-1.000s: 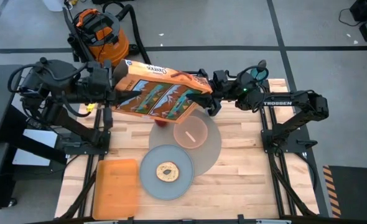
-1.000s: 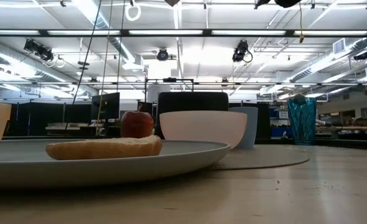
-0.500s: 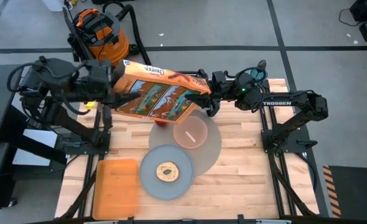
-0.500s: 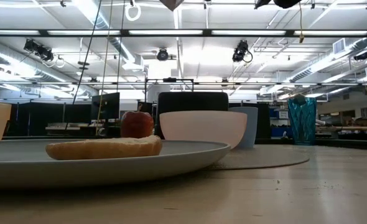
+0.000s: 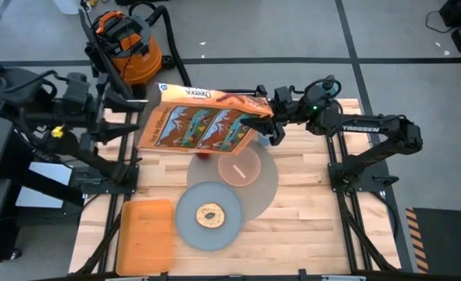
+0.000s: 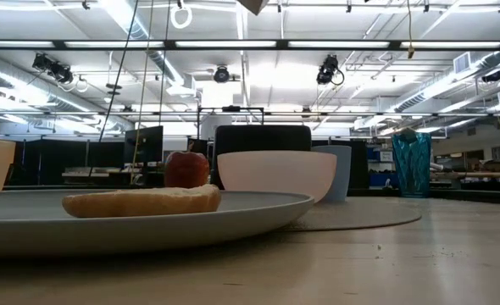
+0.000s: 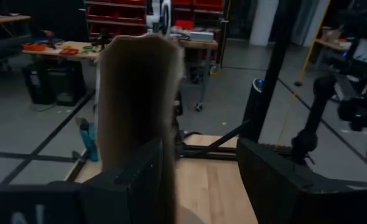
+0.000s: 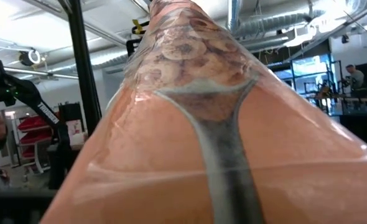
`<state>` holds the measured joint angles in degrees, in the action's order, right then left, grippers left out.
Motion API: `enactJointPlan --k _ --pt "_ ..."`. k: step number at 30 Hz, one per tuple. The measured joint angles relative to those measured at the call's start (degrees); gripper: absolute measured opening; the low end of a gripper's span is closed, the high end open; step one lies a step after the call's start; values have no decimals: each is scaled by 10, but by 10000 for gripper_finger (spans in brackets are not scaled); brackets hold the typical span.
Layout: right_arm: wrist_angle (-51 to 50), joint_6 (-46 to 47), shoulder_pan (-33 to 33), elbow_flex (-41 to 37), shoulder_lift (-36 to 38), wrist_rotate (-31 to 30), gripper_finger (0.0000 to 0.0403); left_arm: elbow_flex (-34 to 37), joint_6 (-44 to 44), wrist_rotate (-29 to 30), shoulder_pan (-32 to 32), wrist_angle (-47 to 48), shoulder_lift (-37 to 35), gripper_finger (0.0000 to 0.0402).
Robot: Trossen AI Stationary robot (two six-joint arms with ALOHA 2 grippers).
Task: Arrange a breakfast setting
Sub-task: Pour the cereal from the cereal box into the orange bowl
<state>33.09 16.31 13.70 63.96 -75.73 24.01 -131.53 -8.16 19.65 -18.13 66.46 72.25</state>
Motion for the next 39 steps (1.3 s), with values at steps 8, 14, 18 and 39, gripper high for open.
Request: enactJointPlan --k 8,14,18,39 --pt "-54 -12 4 -6 60 -10 213 1 -5 0 -28 -9 3 215" --pt "-19 19 10 -92 126 -38 213 0 -6 16 -50 -27 14 215" --pt "-8 32 10 -161 187 -38 213 0 -26 68 -49 -20 26 215" --pt "-372 -22 22 -271 490 3 212 0 -332 243 -6 213 162 215"
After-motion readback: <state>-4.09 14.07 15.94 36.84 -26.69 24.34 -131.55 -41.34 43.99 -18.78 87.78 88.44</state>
